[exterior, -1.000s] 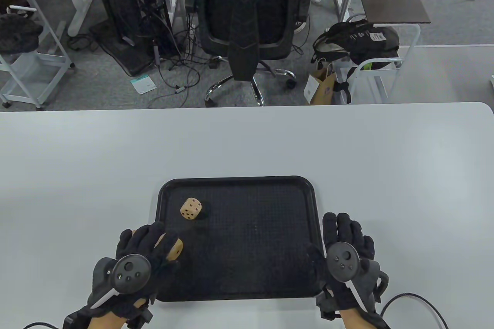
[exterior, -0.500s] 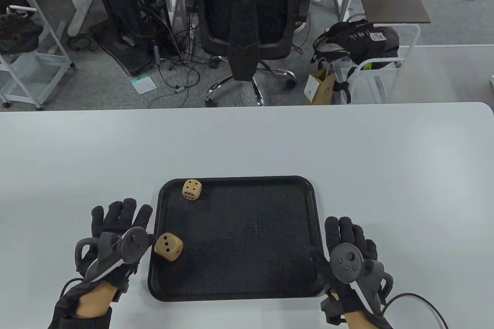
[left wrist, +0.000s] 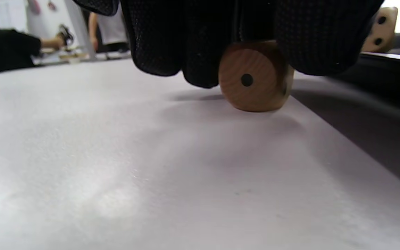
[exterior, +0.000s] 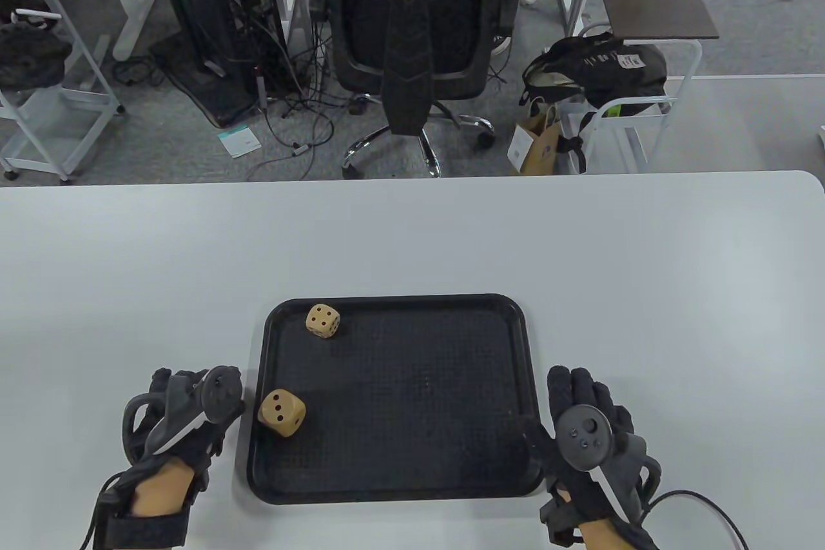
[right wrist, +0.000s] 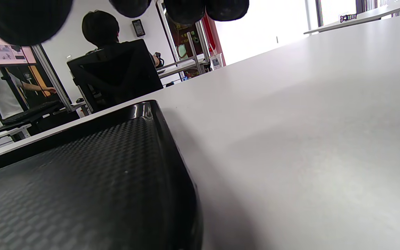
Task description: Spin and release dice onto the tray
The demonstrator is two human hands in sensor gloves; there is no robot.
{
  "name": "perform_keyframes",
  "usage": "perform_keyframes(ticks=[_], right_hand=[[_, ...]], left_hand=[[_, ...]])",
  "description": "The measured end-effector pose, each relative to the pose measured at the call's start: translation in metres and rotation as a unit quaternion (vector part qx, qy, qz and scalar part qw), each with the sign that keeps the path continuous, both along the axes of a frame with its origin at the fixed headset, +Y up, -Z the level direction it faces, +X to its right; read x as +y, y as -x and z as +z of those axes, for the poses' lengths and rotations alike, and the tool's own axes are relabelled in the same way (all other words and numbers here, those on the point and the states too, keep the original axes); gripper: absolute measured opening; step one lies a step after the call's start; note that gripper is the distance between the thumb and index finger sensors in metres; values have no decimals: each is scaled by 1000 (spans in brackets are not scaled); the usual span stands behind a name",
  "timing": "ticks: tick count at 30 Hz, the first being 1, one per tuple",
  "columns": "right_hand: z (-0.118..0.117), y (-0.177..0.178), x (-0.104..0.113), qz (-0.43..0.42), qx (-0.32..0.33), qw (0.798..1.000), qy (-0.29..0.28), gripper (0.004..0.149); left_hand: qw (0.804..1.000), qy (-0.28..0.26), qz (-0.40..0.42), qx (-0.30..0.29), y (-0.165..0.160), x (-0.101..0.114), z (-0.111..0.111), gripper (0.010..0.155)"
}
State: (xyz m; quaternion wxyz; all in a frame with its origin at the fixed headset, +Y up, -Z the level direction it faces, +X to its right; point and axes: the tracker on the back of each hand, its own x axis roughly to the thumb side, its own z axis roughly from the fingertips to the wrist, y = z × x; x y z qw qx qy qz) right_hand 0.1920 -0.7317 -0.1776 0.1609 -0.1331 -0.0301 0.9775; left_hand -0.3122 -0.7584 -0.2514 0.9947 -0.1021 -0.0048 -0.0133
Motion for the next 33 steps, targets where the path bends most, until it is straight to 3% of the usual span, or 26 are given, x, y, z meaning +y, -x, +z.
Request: perform_keyframes(ticks=[7,12,16,20,24,28,33], right_hand=[[1,-3,1,-7,-2,1000,-5,83],[2,-4,1,-12,-1,1000,-9,83],[2,-3,1,-11,0,1000,-13,82],[2,-2,1,-10,0,1000,-14,82],[3,-3,1,-12,0,1000,-15,82],[6,-7,3,-28,-1,999,-25,81],[8,-11,4,-42,0,999,-28,81]], left_hand=[[1000,-13,-3,-7,1,6,3,57],[997,-54,44,-33,-11,39,12,57],[991,-77,53,-98,-49,67,27,57],[983,-72,38,-162,-96,79,41,57],[977,-27,24,-211,-139,72,45,56],[965,40,18,-257,-176,53,49,54],[955,96,-58,-274,-207,29,54,53]])
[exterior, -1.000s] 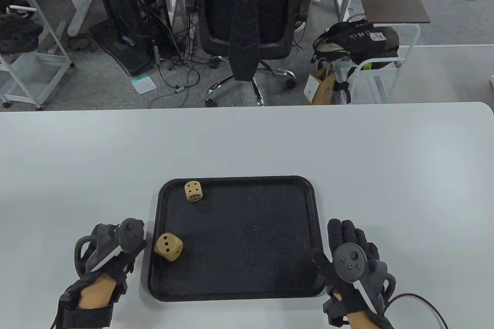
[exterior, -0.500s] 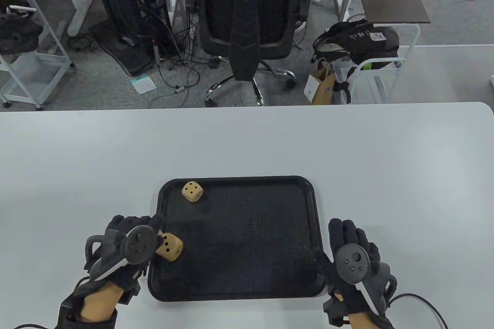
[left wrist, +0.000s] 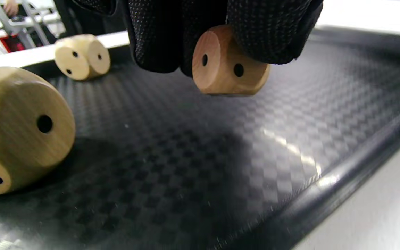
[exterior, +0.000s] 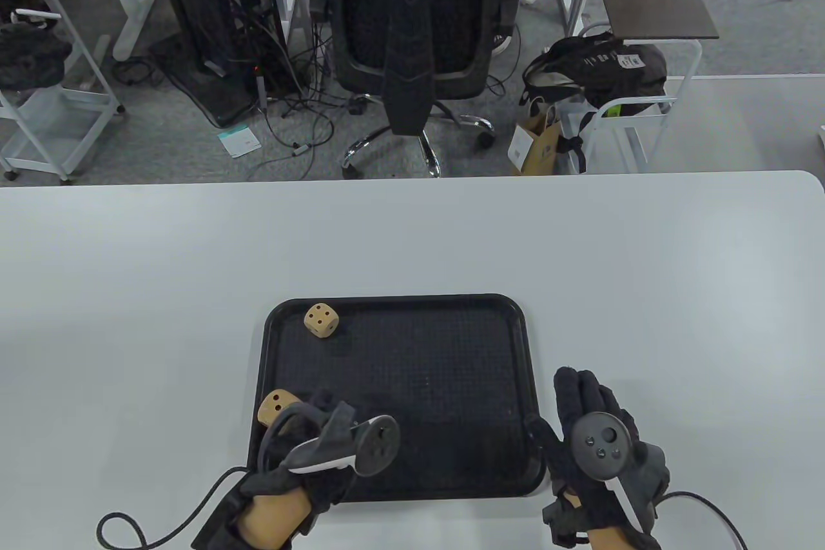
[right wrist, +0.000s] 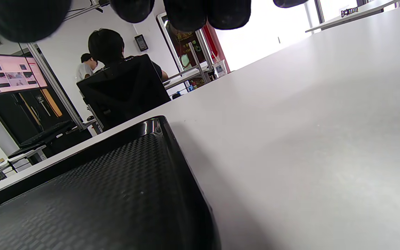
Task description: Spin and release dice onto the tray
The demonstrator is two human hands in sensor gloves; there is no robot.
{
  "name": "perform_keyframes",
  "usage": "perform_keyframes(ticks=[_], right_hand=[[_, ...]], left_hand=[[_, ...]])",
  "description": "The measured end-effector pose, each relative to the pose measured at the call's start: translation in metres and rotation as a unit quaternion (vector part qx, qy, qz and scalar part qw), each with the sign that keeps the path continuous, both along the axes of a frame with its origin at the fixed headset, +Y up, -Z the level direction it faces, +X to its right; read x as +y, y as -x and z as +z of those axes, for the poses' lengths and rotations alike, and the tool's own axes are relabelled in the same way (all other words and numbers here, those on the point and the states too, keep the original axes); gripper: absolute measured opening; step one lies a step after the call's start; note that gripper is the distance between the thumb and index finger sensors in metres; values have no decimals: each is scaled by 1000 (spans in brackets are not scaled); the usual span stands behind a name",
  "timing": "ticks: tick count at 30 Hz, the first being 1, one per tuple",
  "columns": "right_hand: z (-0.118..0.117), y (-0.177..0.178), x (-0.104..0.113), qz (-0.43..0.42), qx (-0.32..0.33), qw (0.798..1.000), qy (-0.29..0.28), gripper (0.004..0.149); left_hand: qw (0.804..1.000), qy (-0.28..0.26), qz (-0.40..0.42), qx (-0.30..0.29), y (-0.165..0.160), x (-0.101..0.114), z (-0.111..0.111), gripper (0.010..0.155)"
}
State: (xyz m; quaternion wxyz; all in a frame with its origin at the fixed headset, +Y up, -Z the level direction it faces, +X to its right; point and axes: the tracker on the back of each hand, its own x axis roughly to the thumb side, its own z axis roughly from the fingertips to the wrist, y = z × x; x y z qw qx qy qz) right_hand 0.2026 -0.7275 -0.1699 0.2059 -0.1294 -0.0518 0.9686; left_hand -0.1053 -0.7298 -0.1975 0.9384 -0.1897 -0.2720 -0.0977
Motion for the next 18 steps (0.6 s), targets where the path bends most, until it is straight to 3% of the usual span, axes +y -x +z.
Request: perform_keyframes(ticks=[5,8,10,13,18], right_hand=[[0,1,0,2,4,1000,-3,81],[0,1,0,5,5,1000,-1,81],[1,1,0,8,4,1000,0,81],[1,1,0,4,6,1000,-2,80],[1,2,0,5,8,1000,0,80]], left_hand=[[997,4,-80,-14,-19,-16,6,53],[995,-35,-92,-18,-20,-13,3,53],[991,-106,-81,9,-15,-3,-4,53],[987,-156,-37,6,-4,20,-6,52],[987,-156,10,31,17,44,-2,52]])
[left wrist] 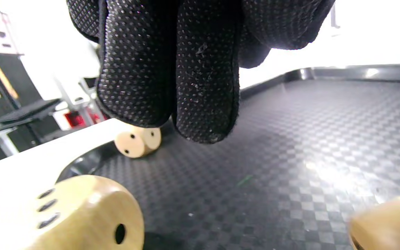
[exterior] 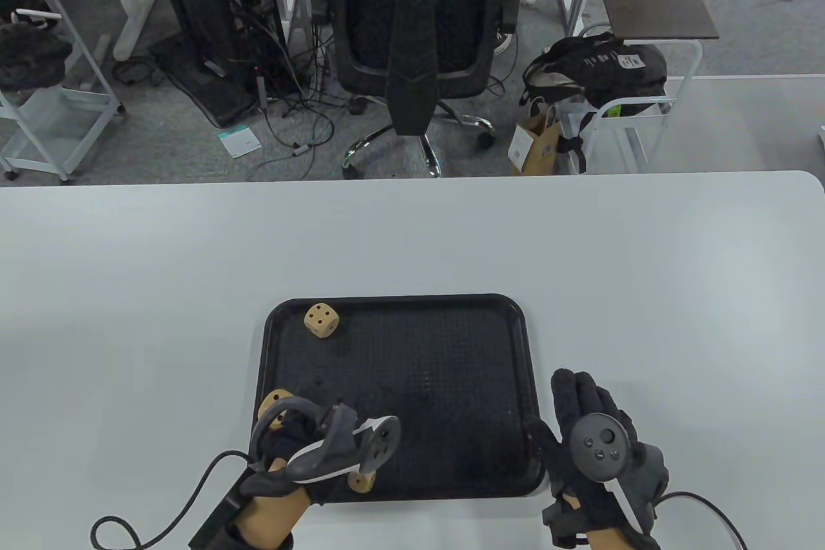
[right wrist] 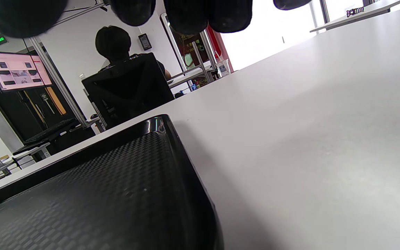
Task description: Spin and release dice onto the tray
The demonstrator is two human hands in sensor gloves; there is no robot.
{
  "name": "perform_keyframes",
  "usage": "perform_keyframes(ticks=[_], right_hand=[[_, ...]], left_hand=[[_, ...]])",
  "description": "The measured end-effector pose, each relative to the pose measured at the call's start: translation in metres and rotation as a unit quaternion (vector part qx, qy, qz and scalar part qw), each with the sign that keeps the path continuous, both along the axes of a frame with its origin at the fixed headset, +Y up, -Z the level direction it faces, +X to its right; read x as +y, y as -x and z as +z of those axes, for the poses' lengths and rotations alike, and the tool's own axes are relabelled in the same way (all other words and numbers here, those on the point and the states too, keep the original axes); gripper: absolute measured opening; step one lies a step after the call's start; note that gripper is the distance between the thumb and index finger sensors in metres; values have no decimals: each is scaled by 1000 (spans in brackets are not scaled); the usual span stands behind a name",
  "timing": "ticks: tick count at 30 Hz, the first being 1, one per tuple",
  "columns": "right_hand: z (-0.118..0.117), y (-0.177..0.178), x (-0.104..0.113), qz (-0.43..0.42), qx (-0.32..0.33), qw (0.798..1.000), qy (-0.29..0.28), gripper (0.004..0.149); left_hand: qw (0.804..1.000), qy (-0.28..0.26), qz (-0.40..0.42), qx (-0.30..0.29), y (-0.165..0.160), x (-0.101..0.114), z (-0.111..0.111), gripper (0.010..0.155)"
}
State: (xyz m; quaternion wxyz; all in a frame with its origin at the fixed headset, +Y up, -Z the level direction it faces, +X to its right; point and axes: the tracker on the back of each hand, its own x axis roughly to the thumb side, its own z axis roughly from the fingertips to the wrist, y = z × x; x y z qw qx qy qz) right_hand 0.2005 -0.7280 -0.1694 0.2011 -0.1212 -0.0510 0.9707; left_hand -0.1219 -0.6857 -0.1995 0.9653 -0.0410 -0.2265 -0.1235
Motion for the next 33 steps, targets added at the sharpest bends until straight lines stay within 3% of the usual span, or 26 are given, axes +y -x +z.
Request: perform_keyframes(ticks=[10,17,22,33], right_hand=[[0,2,0,6,-1,1000,0,80],[0,4,0,10,-1,1000,-2,80],[0,4,-1,11,-3,1000,0,80],[-1,7,-2,21,-5,1000,4,80]], left_hand=[[989,-30,139,31,65,21,5,61],[963,-83,246,76,129,32,11,64],[956,-84,265,90,157,15,12,64],[958,-68,252,120,179,-25,8,65]])
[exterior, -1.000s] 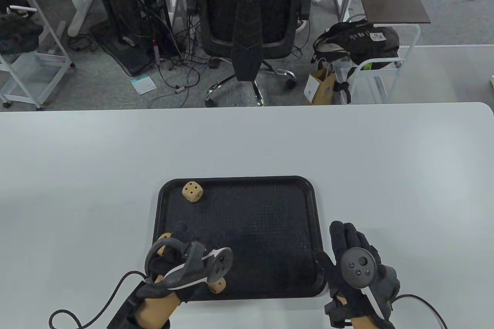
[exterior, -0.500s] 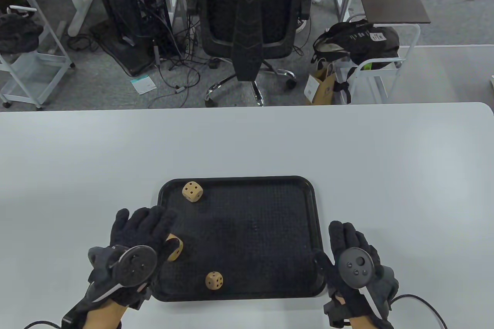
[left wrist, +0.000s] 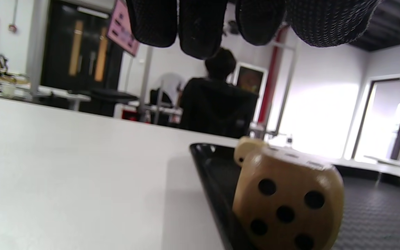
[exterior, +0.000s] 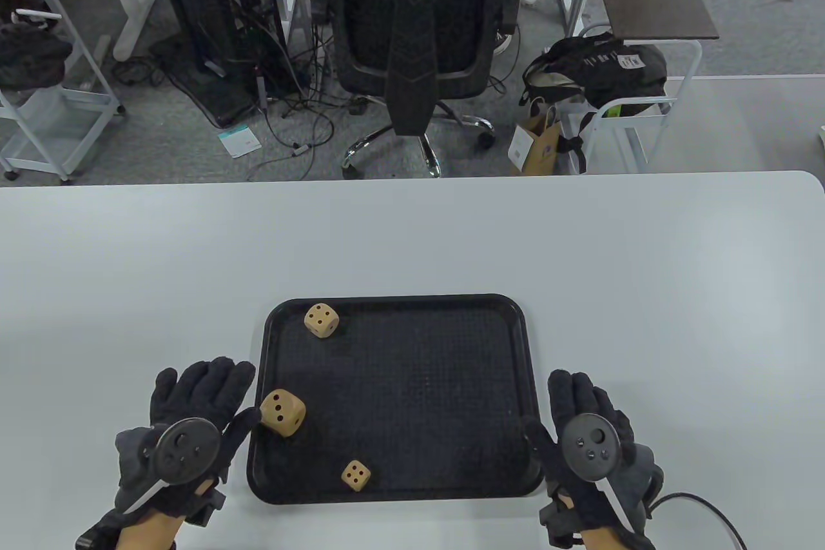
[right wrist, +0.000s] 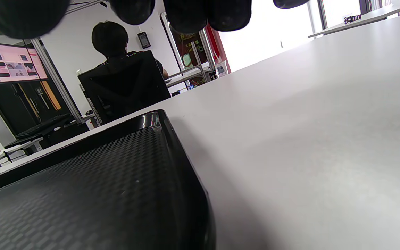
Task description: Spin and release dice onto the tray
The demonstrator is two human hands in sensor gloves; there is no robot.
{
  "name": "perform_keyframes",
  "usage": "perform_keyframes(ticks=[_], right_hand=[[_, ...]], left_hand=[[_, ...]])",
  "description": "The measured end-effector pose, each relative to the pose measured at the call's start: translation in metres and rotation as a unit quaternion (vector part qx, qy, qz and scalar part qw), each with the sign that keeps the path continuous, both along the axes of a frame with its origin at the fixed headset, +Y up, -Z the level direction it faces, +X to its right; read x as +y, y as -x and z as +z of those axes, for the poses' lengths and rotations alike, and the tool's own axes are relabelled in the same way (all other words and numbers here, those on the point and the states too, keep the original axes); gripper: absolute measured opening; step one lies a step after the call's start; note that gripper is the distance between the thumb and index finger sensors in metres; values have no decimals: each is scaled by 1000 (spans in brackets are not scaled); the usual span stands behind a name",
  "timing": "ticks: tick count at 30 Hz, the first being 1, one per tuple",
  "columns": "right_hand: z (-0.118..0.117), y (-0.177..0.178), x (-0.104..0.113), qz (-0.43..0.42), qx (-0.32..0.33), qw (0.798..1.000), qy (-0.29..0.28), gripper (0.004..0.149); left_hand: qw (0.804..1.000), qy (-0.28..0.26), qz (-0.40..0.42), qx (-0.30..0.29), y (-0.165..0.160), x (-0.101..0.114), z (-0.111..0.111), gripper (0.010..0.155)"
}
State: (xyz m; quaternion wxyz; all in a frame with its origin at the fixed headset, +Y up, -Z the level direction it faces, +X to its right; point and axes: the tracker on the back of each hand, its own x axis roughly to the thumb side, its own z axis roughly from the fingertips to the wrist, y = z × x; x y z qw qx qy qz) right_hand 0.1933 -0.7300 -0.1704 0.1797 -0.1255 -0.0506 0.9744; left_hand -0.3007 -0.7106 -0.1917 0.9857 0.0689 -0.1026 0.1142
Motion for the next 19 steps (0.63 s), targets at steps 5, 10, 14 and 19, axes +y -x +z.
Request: perform_keyframes(ticks=[5,10,14,19], right_hand=[[0,4,-1,9,6,1000,1,80],[-2,6,-4,18,4,1000,11,80],[-3,4,-6,17,-6,1000,17,80],[-4,5,-12,41,-27,998,30,80]], left_hand=[[1000,7,4,6,2,-9,-2,64],[1000,0,8,0,5,-10,1,64],[1000,-1,19,0,8,-10,2,64],[999,4,32,3,13,-11,3,64]])
